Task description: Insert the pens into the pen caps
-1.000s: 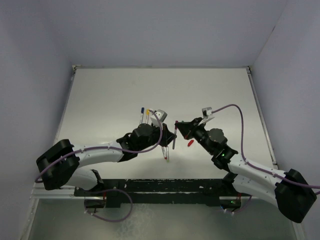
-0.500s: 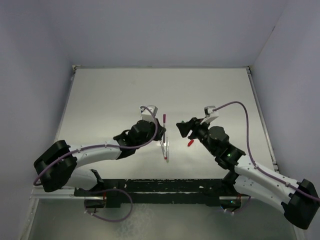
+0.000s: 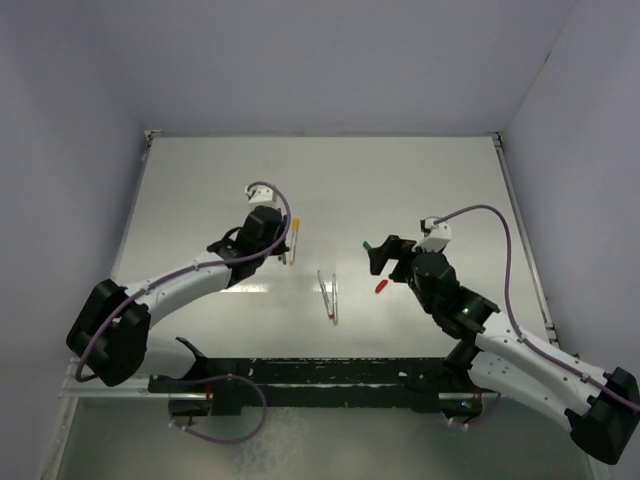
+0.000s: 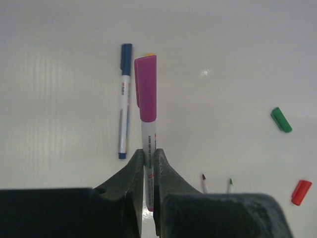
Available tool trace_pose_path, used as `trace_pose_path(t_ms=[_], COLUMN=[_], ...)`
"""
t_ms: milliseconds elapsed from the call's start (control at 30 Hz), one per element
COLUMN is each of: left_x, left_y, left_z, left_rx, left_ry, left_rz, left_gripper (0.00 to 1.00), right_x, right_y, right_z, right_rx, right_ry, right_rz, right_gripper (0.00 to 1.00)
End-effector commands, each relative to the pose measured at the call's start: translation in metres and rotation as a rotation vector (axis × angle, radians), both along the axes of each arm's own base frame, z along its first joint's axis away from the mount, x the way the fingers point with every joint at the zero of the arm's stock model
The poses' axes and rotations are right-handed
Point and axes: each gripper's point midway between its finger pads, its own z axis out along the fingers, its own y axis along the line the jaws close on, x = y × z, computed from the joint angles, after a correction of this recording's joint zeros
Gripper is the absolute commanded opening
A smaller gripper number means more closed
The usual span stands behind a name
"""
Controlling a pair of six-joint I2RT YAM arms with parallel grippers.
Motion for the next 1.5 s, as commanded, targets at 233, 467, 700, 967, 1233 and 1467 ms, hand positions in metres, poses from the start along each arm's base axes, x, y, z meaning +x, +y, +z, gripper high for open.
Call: trace_pose_path(t_ms=[233, 467, 700, 967, 1233, 1467], left_x=[0.050, 0.071, 0.080, 0.084, 0.085, 0.086], left_y=[0.070, 0.062, 0.056, 0.057, 0.058, 0.063], left_z=[-0.011, -0.034, -0.052, -0.074, -0.089, -0.076], left_rx=[0.130, 0.125, 0.135, 0.159, 0.174, 0.185], left_ry=[0.085, 0.126, 0.159, 0.199, 0.237, 0.223], left_rz=[0.101, 0.026, 0.009, 0.020, 0.036, 0.057], left_gripper=[0.00, 0.00, 0.00, 0.00, 0.18, 0.32], right_x=[0.002, 0.000, -0.001, -0.002, -0.002, -0.002], right_y=[-0.010, -0.015, -0.017, -0.015, -0.013, -0.012], right_z=[-0.011, -0.014, -0.013, -0.017, -0.022, -0.020], right_rx=[-0.034, -0.036, -0.027, -0.029, -0.039, -0.038], right_ry=[0.069, 0.071, 0.064, 0.071, 0.088, 0.081], right_rz=[-0.079, -0.095, -0.100, -0.090, -0.080, -0.072], right_gripper=[1.00, 1.00, 1.00, 1.00, 1.00, 1.00])
